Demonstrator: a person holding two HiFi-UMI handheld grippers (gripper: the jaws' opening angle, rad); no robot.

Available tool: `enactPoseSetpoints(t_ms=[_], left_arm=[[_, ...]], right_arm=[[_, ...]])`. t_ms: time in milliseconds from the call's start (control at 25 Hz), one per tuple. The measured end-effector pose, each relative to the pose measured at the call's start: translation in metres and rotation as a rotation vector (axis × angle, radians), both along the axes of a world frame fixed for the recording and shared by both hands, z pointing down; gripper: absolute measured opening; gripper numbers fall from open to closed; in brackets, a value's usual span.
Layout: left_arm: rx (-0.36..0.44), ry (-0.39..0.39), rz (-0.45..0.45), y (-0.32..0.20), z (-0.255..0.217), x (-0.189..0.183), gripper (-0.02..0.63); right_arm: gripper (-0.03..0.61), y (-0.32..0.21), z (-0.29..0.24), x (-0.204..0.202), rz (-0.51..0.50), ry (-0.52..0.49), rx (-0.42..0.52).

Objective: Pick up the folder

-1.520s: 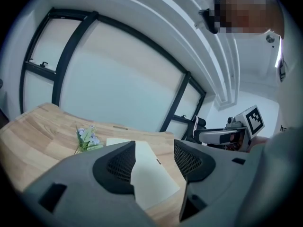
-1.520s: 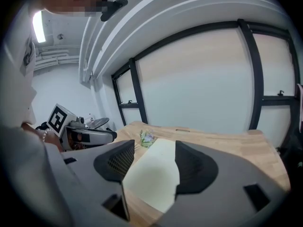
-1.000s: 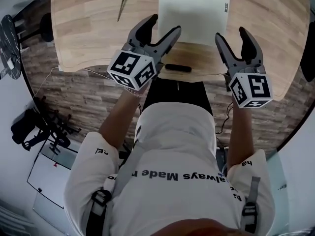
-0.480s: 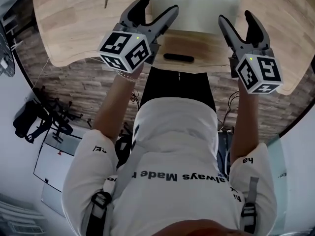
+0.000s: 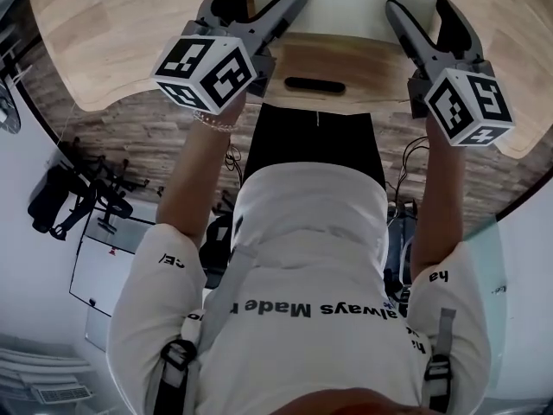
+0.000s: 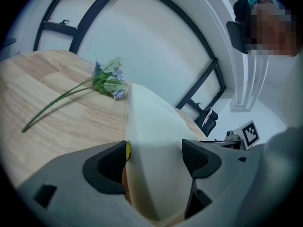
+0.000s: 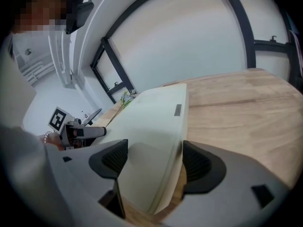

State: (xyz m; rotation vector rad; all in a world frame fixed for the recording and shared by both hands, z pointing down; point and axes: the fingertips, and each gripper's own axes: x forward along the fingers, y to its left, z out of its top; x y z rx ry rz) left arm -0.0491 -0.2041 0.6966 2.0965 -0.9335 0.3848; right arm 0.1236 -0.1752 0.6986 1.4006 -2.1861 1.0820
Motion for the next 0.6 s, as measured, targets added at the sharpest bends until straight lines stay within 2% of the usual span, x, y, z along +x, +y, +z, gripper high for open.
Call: enactPoseSetpoints(t_ms=[120,400,600], left_arm=[[-0.006,0.021,-0.016,-0.002,0.002,0.002,0.334],[0.01,-0.01,-0.009,-0.003,-0.002,0.003,0.333],[0.044,-0.013,-0.019,-0.006,-0.023,0.001,0.333]], right_arm=[[0.311,-0.001,0.003,-0.001,0.012,-0.021,0.009],[0.309,-0.002,-0.003,0.0,0.023,0.019,0.021],[0.308,-0.003,-0.022,-0.002,0.039,0.011,0.038]])
